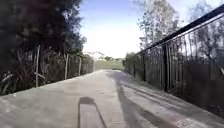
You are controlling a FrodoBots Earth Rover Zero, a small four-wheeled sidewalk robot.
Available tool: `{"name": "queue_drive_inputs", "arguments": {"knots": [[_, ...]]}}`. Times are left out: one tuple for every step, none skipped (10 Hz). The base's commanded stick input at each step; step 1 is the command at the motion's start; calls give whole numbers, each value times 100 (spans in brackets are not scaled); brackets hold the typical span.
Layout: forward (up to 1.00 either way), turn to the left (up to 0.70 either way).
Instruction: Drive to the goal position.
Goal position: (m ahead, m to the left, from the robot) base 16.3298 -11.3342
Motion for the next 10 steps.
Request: {"name": "queue_drive_inputs", "arguments": {"knots": [[100,0],[100,0],[100,0],[100,0],[100,0],[100,0],[100,0],[100,0],[100,0],[100,0]]}}
